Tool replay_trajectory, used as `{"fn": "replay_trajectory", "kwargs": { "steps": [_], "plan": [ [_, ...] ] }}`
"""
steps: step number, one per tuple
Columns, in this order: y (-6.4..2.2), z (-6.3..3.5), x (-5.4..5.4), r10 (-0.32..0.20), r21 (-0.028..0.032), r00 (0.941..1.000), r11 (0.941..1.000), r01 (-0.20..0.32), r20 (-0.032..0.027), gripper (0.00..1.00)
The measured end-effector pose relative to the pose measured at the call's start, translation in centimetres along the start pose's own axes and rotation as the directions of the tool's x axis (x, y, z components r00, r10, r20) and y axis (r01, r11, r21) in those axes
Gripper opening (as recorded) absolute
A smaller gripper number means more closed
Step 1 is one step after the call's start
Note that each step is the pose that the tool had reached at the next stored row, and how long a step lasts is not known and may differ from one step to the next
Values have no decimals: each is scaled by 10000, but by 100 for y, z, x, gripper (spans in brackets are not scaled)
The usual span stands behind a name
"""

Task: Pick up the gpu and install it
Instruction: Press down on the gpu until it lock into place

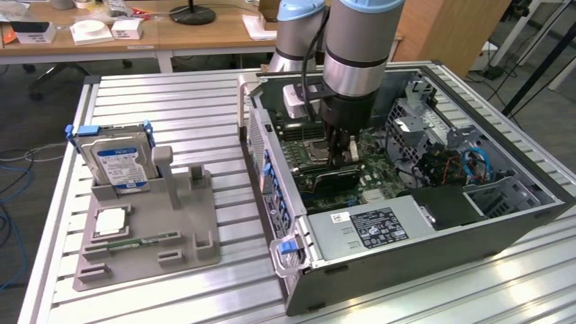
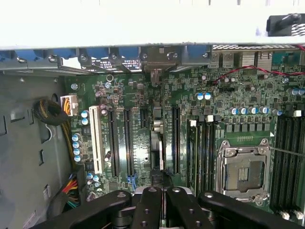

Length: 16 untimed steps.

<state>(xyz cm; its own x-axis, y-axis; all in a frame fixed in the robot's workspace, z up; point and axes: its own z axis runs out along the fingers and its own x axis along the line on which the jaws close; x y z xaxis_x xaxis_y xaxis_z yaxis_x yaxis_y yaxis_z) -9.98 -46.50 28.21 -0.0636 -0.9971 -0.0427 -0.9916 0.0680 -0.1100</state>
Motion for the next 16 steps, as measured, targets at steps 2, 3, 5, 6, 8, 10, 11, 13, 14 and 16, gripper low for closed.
{"fn": "replay_trajectory", "kwargs": {
  "steps": [2, 3, 5, 6, 8, 10, 11, 13, 14, 16],
  "plan": [
    [-1, 0, 0, 10, -1, 10000, 10000, -10, -9, 11],
    [-18, 0, -1, 18, -30, 10000, 10000, -18, -13, 11],
    [-71, 5, -5, 20, -217, 10000, 9998, -21, -78, 11],
    [-90, 8, -6, 11, -319, 9999, 9995, -17, -171, 11],
    [-126, 13, -9, 1, -614, 9995, 9981, -19, -301, 11],
    [-170, 20, -13, 1, -912, 9994, 9958, -33, -354, 11],
    [-173, 23, -15, -2, -915, 9993, 9958, -32, -369, 11],
    [-174, 30, -14, -5, -915, 9993, 9958, -30, -385, 11],
    [-173, 48, -14, -4, -914, 9993, 9958, -31, -383, 11],
    [-169, 84, -16, -4, -915, 9993, 9958, -31, -384, 11]
  ]
}}
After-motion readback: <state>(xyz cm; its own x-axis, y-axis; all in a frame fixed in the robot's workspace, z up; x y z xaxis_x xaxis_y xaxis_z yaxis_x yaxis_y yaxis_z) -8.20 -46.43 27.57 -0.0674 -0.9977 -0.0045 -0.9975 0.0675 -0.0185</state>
